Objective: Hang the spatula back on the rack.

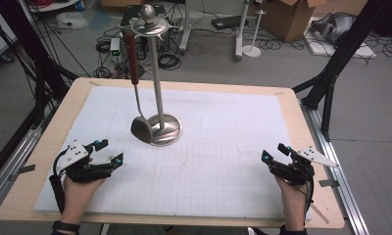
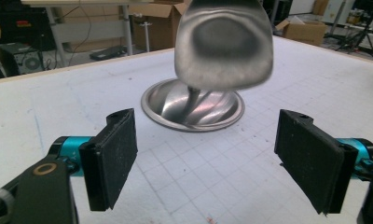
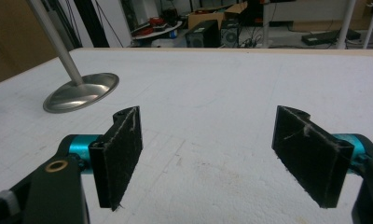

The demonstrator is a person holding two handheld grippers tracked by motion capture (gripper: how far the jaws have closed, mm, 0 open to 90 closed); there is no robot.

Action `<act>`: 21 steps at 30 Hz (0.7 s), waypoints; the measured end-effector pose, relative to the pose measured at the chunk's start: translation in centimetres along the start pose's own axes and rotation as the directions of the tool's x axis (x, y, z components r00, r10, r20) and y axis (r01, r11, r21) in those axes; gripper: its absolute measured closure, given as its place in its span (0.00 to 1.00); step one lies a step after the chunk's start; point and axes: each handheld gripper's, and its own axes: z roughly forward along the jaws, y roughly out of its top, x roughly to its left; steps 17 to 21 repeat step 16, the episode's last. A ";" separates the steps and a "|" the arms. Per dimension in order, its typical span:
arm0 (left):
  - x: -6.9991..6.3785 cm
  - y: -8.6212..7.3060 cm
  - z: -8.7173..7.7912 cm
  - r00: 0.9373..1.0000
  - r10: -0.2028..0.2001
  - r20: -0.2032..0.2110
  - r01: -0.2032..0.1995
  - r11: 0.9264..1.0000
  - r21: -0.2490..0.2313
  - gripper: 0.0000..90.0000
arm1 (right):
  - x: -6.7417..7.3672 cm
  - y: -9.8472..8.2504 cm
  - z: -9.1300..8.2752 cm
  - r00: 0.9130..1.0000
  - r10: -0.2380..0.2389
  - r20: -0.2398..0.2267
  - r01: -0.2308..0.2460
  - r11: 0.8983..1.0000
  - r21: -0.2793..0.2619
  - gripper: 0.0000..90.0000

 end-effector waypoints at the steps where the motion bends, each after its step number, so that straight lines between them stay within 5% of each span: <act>1: 0.1 0.0 -0.1 1.000 -0.001 0.000 0.001 1.000 -0.002 0.24 | 0.0 0.0 0.0 1.000 0.000 0.000 0.000 1.000 0.001 0.26; 21: 0.1 -0.1 0.2 1.000 0.010 -0.007 -0.009 1.000 0.011 0.24 | 0.1 -0.4 0.7 1.000 -0.002 -0.005 0.002 1.000 0.026 0.26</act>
